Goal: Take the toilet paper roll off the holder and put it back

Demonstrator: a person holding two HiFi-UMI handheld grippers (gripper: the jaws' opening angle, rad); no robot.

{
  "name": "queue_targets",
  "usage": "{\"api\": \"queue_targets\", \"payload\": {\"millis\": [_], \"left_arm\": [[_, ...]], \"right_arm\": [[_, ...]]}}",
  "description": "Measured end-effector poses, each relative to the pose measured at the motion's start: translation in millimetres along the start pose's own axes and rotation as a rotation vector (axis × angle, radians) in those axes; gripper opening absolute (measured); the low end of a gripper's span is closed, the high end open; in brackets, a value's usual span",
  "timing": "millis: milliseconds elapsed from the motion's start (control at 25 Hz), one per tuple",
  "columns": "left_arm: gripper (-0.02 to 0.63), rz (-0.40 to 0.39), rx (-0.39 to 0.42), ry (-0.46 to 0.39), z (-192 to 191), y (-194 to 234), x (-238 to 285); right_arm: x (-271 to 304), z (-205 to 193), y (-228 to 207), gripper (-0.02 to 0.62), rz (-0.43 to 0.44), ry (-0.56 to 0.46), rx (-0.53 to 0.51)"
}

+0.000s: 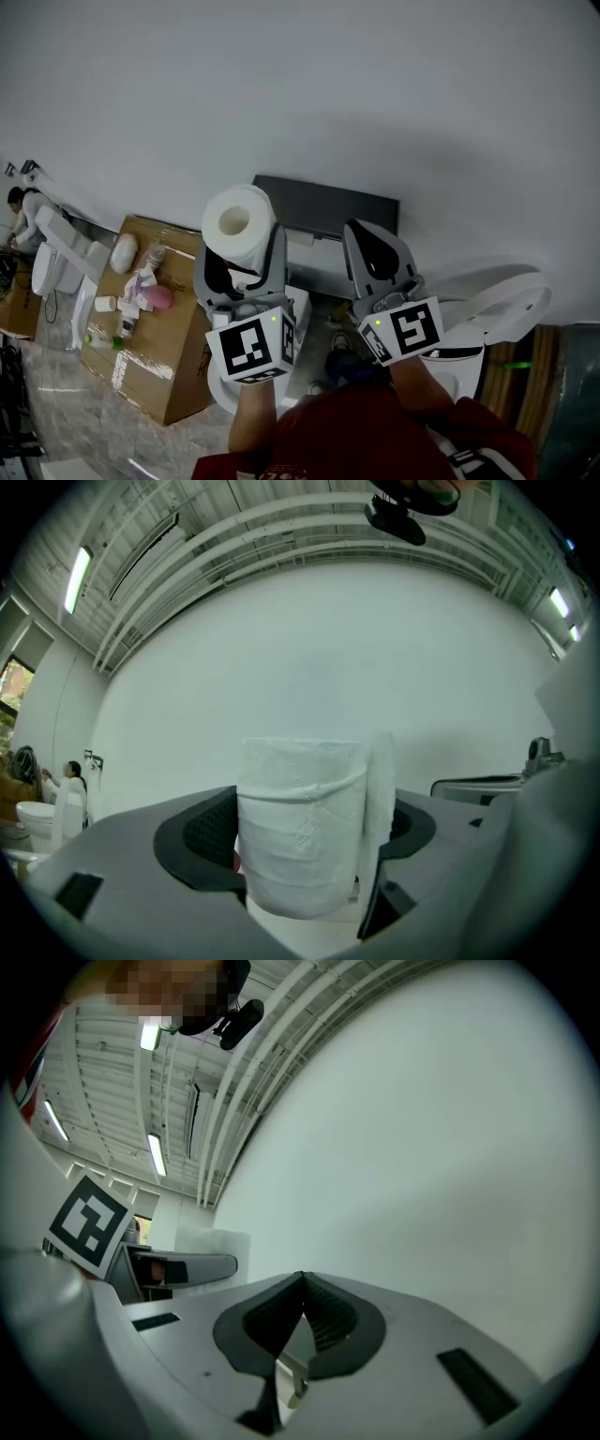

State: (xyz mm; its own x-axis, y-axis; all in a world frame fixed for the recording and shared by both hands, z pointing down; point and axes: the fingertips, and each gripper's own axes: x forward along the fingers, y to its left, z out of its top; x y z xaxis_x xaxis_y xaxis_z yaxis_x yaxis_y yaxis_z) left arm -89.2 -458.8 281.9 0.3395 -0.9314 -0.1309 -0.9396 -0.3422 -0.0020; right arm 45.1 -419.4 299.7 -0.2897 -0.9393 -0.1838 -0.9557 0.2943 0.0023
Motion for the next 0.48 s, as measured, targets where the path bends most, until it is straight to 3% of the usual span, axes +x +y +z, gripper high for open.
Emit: {"api": "queue_targets", "payload": {"millis": [200, 480], "left_arm": [[0.431, 0.047, 0.001, 0.029, -20, 5, -26], [0.431, 0.051, -0.01, 0.061, -52, 8, -44]], "right_arm": [[-5, -3, 7, 0.008, 0.0, 0.008, -0.009], [-10, -2, 17, 0.008, 0.0, 0.014, -0.023]]}}
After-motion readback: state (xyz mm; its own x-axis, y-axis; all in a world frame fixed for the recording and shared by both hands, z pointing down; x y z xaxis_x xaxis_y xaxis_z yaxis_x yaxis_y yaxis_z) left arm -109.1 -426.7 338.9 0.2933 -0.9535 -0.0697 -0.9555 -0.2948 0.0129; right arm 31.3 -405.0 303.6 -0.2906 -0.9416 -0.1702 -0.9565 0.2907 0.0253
